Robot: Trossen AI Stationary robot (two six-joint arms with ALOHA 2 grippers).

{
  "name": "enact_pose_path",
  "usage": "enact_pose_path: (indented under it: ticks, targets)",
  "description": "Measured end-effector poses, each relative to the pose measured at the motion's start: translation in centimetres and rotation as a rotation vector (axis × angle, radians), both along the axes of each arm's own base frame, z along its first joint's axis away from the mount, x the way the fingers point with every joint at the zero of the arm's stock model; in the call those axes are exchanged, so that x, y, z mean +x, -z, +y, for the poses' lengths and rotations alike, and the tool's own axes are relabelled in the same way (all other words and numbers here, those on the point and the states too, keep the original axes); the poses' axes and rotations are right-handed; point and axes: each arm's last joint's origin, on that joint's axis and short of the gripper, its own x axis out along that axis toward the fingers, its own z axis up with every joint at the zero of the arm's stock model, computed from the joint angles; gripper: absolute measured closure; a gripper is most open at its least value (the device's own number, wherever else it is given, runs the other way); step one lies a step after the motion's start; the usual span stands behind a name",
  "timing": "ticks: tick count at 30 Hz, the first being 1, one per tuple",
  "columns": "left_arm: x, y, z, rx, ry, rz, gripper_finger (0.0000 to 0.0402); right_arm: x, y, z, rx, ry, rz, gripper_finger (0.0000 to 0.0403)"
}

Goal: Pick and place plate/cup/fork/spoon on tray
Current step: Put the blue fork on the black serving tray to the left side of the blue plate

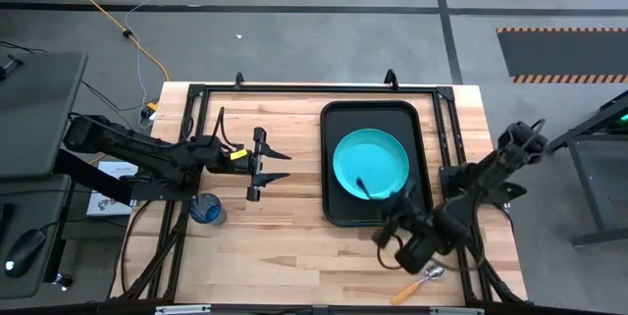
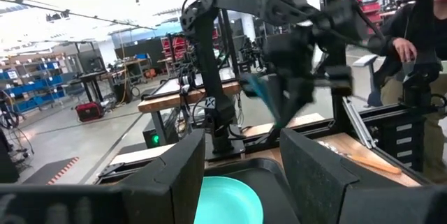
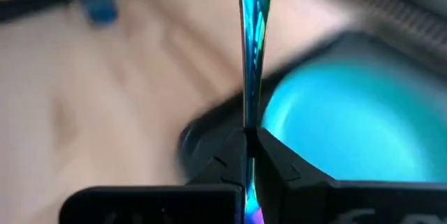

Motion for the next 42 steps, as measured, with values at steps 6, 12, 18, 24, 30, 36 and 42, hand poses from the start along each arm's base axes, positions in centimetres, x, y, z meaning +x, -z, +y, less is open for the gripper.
enact_pose_path:
  ticks: [6, 12, 18, 24, 30, 36, 42]
  targets:
    - [0.0, 0.0, 0.0, -0.008, 0.001, 0.004, 0.0225, 0.2, -1.7, -2.7, -0.221, 0.056, -0.036, 0.0402]
    - [0.3, 0.4, 0.3, -0.041, -0.095, 0.022, 0.0224, -0.3, -2.0, -3.2, -0.236, 0.062, -0.014, 0.0402]
    - [1.6, 1.2, 1.0, -0.055, -0.142, 0.069, 0.0215, 0.3, -1.9, -2.9, -0.173, 0.001, 0.033, 0.0403]
    - [3.6, 1.7, 1.5, -0.002, -0.159, 0.113, 0.0195, 3.6, -2.5, -3.6, -0.112, -0.198, 0.082, 0.0403]
    - [4.3, 1.5, 1.6, 0.068, -0.16, 0.129, 0.0185, 6.8, -3.3, -6.3, -0.136, -0.423, 0.096, 0.0403]
    - [3.7, 1.0, 1.1, 0.071, 0.03, 0.146, 0.0183, 8.4, -0.6, -10.2, -0.031, -0.731, -0.095, 0.0403]
    - [3.4, 0.3, 0.9, -0.03, 0.245, 0.108, 0.0183, 7.7, 2.0, -12.8, 0.063, -0.872, -0.377, 0.0403]
